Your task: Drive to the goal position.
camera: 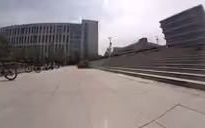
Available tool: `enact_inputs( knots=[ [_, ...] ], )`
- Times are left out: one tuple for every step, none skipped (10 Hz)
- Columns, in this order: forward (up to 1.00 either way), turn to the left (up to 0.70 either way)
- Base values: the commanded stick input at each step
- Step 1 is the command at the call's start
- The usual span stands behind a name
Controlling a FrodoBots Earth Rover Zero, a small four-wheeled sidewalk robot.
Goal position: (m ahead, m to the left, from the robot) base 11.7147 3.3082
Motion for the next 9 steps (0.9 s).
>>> enact_inputs(
  knots=[
    [1.00,0.35],
    [1.00,0.23],
    [1.00,0.13],
    [1.00,0.08],
    [1.00,0.03],
    [1.00,0.00],
    [1.00,0.00],
    [1.00,0.00],
    [1.00,0.00]
  ],
)
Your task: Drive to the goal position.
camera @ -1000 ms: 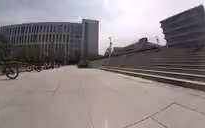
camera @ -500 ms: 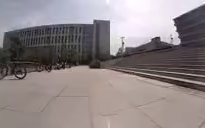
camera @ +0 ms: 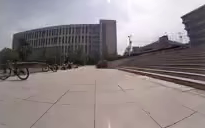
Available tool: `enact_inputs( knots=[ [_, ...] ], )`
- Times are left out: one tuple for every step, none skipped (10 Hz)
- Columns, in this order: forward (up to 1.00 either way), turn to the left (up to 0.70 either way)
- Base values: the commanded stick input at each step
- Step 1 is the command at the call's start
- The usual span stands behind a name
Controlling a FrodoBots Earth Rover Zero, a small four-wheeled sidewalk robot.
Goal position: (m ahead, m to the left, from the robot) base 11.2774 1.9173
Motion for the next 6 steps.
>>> enact_inputs(
  knots=[
    [1.00,0.00],
    [1.00,0.00],
    [1.00,0.00],
    [1.00,0.00],
    [1.00,0.00],
    [1.00,0.00]
  ],
)
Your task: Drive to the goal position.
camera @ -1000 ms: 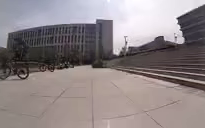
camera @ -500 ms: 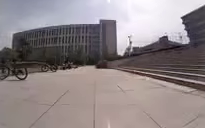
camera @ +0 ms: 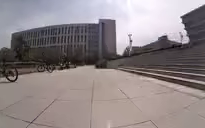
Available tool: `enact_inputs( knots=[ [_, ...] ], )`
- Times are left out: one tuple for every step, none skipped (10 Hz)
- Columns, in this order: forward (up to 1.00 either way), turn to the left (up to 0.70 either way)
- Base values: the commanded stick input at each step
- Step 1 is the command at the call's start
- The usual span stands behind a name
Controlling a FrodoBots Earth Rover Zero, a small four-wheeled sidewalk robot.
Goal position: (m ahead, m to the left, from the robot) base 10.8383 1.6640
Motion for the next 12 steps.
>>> enact_inputs(
  knots=[
    [1.00,0.00],
    [1.00,0.00],
    [1.00,0.00],
    [1.00,0.00],
    [1.00,0.00],
    [1.00,0.00],
    [1.00,0.00],
    [1.00,0.00],
    [1.00,0.00],
    [1.00,0.00],
    [1.00,0.00],
    [1.00,0.00]
  ],
)
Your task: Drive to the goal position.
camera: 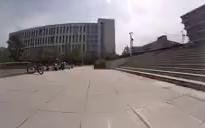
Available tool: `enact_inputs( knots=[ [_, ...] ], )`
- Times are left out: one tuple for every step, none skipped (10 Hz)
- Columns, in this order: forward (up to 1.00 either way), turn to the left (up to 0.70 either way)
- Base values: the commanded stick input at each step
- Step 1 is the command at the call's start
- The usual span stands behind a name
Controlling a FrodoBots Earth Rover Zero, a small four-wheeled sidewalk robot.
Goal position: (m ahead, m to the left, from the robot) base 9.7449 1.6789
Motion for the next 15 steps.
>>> enact_inputs(
  knots=[
    [1.00,0.01],
    [1.00,0.11],
    [1.00,0.34],
    [1.00,0.13],
    [1.00,0.01],
    [1.00,0.00],
    [1.00,0.00],
    [1.00,0.08],
    [1.00,0.20],
    [1.00,0.27],
    [1.00,0.35],
    [1.00,0.18],
    [1.00,0.00],
    [1.00,0.00],
    [1.00,0.00]
  ],
)
